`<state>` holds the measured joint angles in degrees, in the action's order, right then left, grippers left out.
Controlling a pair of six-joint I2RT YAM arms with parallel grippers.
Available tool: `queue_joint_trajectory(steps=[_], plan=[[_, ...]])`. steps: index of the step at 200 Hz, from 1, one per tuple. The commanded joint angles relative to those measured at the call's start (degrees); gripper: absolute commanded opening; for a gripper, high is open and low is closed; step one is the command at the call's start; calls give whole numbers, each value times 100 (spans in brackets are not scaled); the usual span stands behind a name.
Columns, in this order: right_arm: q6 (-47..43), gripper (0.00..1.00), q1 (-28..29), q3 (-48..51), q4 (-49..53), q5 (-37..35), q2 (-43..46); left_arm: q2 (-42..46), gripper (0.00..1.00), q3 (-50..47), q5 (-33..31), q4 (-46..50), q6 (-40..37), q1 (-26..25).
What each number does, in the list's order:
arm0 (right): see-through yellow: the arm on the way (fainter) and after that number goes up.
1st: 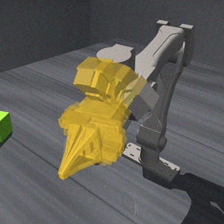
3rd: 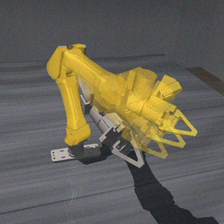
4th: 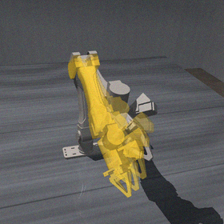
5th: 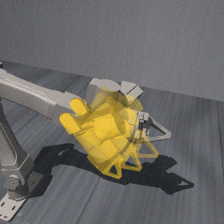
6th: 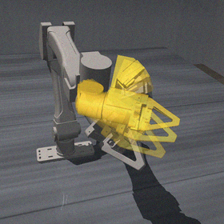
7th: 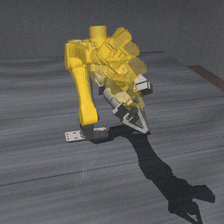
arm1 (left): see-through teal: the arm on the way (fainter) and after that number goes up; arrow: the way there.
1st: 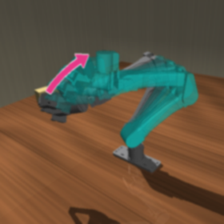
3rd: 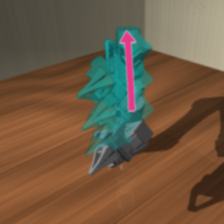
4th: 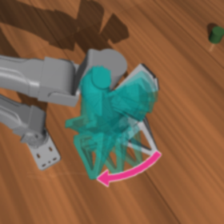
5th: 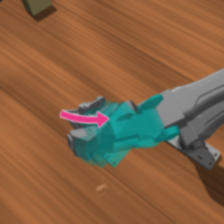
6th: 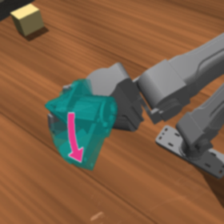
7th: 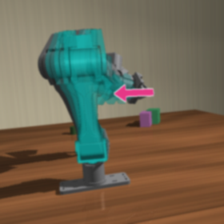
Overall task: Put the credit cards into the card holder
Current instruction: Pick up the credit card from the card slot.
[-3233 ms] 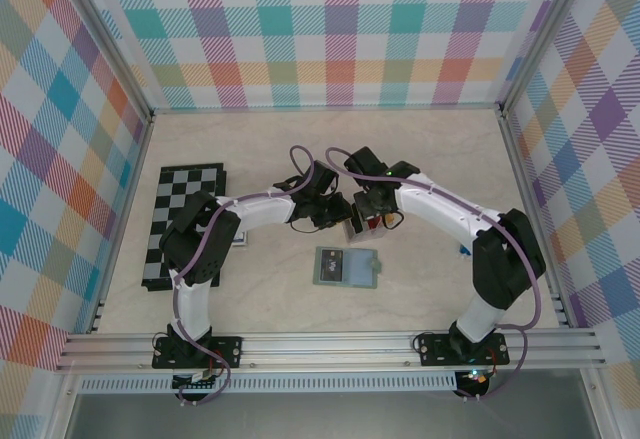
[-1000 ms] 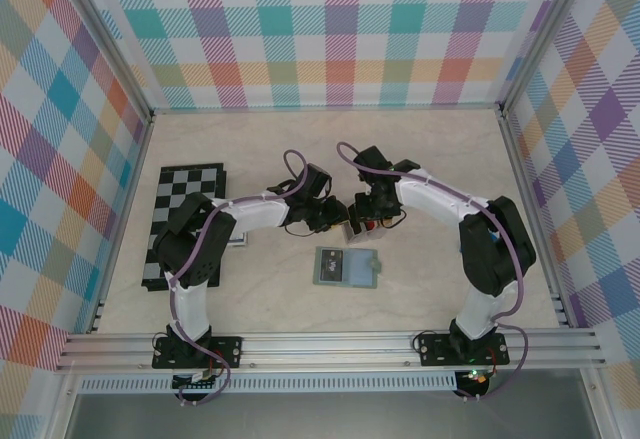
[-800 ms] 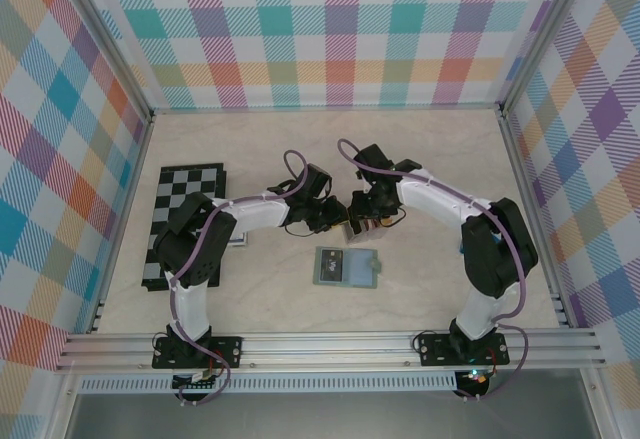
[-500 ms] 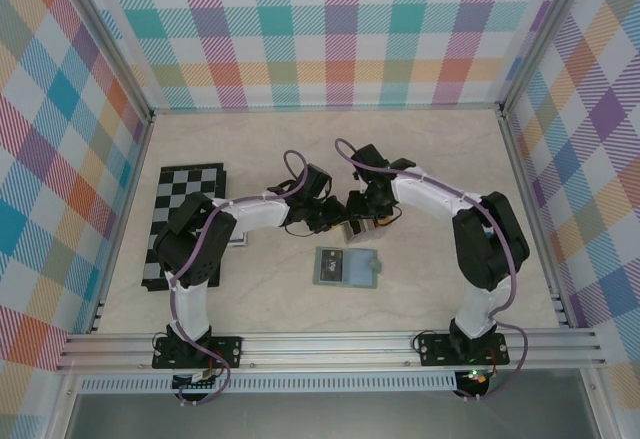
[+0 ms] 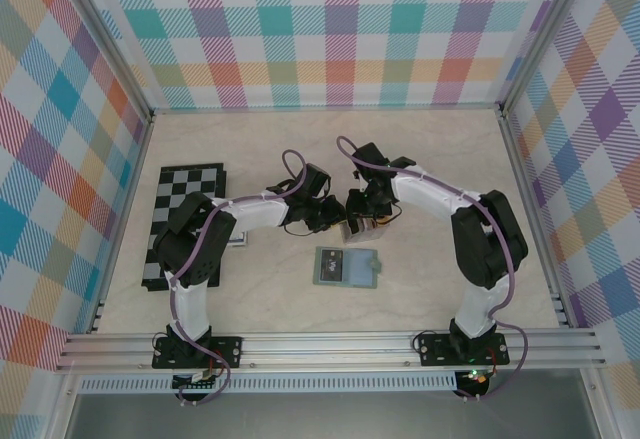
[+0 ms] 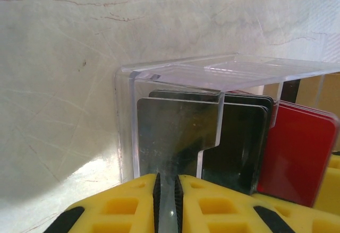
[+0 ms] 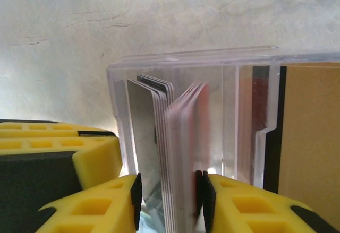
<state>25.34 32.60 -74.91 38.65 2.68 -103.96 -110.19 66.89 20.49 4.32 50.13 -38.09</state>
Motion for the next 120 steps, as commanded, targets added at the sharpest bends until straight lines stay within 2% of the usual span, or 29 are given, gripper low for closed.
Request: queue_joint_trajectory(steps=[1, 57, 120], plan=[[140, 36, 62, -121, -78, 514, 316, -36, 17, -27, 65, -129, 22, 12], [166, 35, 54, -93, -47, 550, 377, -37, 17, -34, 69, -130, 28, 13], [160, 35, 55, -164, 191, 76, 166, -52, 17, 7, 78, -100, 18, 14]])
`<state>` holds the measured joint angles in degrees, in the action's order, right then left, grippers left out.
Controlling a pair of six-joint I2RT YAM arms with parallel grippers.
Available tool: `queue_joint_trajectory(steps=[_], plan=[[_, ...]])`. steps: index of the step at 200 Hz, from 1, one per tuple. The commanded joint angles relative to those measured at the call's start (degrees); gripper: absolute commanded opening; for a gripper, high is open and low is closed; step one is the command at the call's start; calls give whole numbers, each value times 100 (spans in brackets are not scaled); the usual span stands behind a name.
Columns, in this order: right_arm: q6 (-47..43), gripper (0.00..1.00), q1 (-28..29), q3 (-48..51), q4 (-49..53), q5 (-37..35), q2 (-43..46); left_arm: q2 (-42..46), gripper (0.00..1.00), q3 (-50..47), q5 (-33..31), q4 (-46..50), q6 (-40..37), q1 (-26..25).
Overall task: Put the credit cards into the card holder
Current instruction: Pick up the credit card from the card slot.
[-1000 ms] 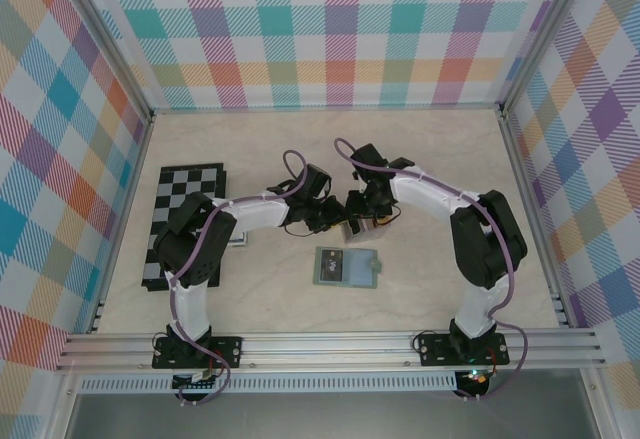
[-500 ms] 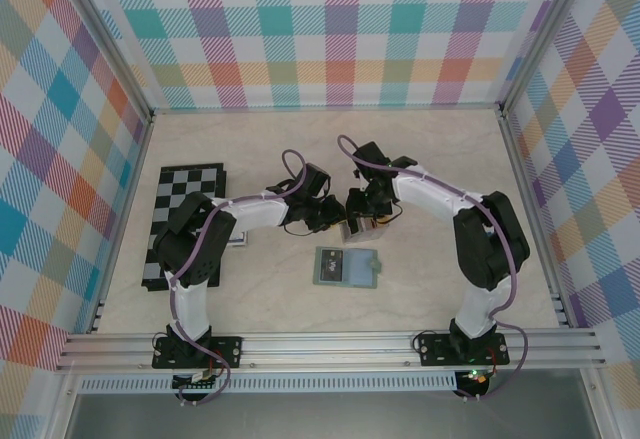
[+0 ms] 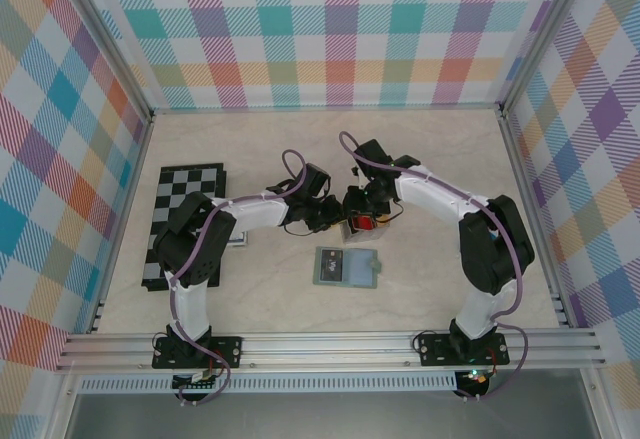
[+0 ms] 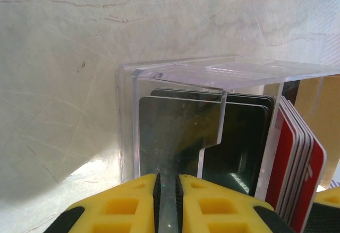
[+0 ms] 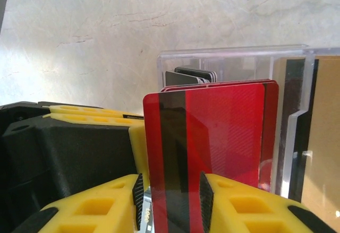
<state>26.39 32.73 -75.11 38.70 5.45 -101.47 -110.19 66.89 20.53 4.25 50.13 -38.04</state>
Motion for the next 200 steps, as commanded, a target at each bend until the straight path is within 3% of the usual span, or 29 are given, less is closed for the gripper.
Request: queue_joint_trajectory(steps=[1, 78, 96, 118, 200], plan=[[52, 35, 41, -149, 189, -211, -88, -58, 17, 8, 78, -97, 20, 9], [26, 31, 41, -135, 199, -203, -157, -74, 17, 7, 74, -95, 23, 7], [33, 32, 40, -156, 215, -172, -172, -81, 17, 17, 73, -95, 23, 7], [76, 41, 50, -154, 231, -231, -171, -71, 17, 16, 86, -102, 24, 7], [4, 43, 98, -260, 368, -404, -387, 7, 17, -36, 56, -128, 32, 7]])
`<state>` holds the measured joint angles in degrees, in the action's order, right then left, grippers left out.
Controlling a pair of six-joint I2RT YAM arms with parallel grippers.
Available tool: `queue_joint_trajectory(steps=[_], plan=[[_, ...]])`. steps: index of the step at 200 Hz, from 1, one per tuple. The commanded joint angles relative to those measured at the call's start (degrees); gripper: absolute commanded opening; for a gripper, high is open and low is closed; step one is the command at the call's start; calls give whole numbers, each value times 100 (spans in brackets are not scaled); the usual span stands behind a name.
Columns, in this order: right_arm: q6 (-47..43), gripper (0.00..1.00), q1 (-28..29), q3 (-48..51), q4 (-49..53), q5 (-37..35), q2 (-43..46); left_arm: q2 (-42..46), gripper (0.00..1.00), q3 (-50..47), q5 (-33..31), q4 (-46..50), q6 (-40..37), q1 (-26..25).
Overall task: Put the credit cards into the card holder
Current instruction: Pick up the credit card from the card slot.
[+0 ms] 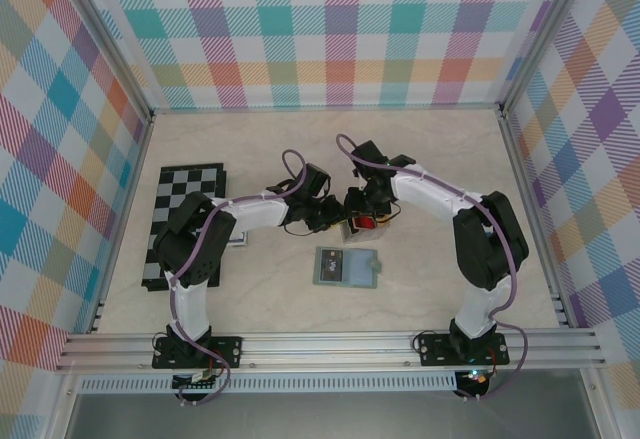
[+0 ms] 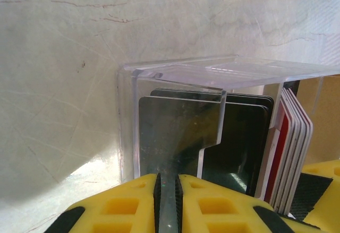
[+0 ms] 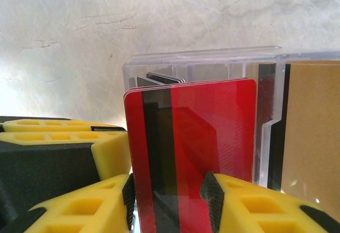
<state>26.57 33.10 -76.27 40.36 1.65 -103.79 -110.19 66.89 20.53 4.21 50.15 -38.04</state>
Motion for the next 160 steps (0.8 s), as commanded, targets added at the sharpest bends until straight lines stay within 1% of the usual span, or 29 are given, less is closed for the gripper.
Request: queue_joint_trajectory(steps=[1, 27, 42, 59, 75, 113, 160], plan=[[-12, 43, 58, -144, 201, -20, -162, 7, 17, -36, 56, -127, 34, 7], [-16, 43, 82, -207, 258, -42, -251, 2, 17, -18, 56, -131, 47, 10], [39, 43, 90, -197, 301, -181, -268, 41, 17, -44, 30, -152, 30, 10], [23, 41, 91, -196, 290, -178, -270, 109, 17, -93, -27, -153, 13, 7], [-1, 40, 91, -186, 254, -154, -222, 121, 17, -126, -41, -148, 4, 7], [-3, 41, 87, -232, 257, -76, 53, 101, 17, -115, 3, -171, 21, 7], [41, 34, 74, -285, 279, 55, 137, 68, 17, -40, 12, -133, 9, 12]])
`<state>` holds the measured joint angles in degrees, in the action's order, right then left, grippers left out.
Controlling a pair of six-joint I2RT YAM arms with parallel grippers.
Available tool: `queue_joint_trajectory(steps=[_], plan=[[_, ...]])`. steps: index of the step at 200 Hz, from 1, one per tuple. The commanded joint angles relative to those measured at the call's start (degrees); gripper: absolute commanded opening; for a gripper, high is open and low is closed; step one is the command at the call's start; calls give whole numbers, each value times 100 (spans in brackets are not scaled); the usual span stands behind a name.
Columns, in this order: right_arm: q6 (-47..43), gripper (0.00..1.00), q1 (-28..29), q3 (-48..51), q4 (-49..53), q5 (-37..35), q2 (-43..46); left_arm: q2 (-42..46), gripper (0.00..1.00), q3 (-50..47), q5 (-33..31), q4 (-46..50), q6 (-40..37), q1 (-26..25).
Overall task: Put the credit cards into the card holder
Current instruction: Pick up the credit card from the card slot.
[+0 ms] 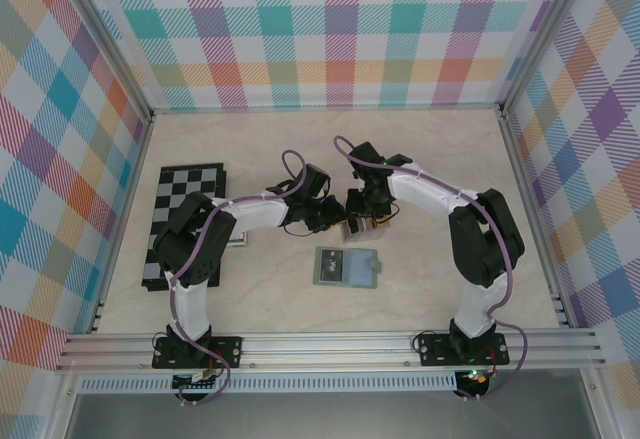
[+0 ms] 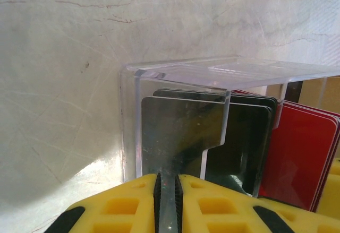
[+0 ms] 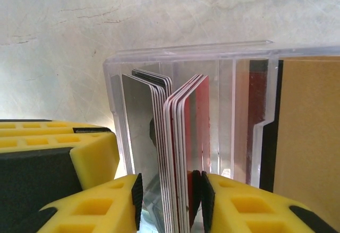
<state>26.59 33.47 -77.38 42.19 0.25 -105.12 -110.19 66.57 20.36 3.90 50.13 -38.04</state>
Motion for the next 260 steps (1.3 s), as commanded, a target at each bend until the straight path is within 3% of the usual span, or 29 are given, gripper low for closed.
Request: queue_joint_trajectory(steps=[1, 45, 119, 224, 260], plan=[[44, 34, 41, -177, 105, 195, 267, 68, 17, -5, 29, -105, 13, 10], [85, 33, 41, -89, 43, 309, 413, 76, 17, -12, 35, -97, 10, 7], [34, 17, 19, -137, 100, 288, 338, 59, 17, 41, 47, -64, 14, 7], [-22, 17, -158, 28, 110, 491, 733, 6, 17, 85, 82, -33, -13, 7], [-41, 8, -204, 109, 85, 506, 746, -19, 17, 111, 109, -35, -13, 8]])
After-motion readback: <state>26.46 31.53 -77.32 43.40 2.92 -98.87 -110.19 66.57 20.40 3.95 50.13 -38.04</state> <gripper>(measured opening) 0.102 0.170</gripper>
